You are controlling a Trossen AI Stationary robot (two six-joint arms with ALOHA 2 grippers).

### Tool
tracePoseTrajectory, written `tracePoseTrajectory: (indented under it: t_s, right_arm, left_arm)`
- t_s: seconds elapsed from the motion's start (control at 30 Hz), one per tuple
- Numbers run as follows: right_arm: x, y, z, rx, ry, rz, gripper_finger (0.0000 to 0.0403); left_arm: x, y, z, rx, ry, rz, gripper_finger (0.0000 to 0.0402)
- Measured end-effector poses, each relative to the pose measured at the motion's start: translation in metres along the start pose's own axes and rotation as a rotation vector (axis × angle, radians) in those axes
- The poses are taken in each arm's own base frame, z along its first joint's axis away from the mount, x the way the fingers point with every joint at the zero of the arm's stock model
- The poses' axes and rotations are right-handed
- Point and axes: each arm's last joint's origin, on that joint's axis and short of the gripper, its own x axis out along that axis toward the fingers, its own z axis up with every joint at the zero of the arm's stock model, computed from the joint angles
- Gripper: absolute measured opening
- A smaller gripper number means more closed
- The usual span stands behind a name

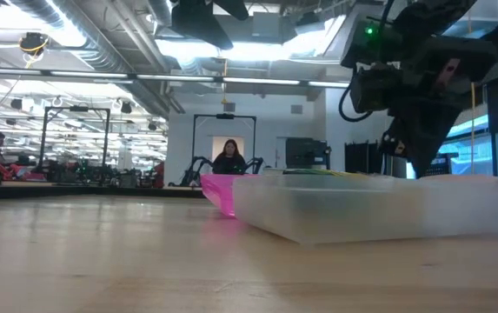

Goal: Pack school essentials
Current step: Put the sticky note into the pink box

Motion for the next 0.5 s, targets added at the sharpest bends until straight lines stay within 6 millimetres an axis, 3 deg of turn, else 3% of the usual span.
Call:
tracePoseTrajectory:
  t_s: [0.3, 0.5]
  right_arm:
    - [-0.012, 0.003, -0.009, 0.038, 0.081, -0.025, 0.0016]
    - [-0.006, -0.001, -0.01, 0.035, 0.069, -0.077, 0.0016]
  left_arm:
    - [0.0, 0.0, 0.0, 0.0, 0.0, 0.0, 0.0394]
    - [0.0, 0.0, 0.0, 0.0, 0.001, 0.0, 0.0394]
